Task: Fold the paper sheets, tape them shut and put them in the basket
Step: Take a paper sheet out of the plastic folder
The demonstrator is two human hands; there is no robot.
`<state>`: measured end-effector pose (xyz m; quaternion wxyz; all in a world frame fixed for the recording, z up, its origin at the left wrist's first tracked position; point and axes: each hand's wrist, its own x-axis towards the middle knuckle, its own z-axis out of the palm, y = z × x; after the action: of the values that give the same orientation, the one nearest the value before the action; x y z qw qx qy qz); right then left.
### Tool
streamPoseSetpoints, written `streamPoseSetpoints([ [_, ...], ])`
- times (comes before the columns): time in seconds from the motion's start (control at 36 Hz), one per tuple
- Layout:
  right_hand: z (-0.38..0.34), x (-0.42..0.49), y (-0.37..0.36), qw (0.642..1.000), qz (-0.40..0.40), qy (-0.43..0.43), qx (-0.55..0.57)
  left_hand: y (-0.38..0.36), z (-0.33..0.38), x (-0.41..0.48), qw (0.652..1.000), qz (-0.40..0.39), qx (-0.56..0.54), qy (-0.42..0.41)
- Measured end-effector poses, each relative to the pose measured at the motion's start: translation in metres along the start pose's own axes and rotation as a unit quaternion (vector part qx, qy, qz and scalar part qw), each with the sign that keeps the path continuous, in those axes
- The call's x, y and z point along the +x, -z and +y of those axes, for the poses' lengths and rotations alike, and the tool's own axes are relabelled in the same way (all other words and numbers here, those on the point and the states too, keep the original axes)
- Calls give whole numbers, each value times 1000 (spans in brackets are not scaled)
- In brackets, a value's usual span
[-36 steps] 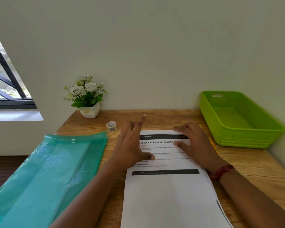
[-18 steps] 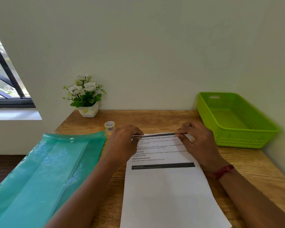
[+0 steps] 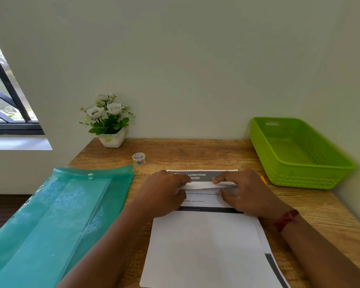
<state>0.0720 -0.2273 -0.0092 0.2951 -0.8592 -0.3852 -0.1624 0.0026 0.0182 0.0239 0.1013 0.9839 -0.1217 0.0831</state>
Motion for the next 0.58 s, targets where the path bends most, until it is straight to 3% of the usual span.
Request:
streamPoseSetpoints([
  [0.39, -18, 2, -1, 988, -129, -48, -69, -18, 4, -1, 985, -166, 39, -25],
  [0.58, -26, 0, -12, 964, -233, -55, -117, -32, 5, -4, 979, -190, 60, -33],
])
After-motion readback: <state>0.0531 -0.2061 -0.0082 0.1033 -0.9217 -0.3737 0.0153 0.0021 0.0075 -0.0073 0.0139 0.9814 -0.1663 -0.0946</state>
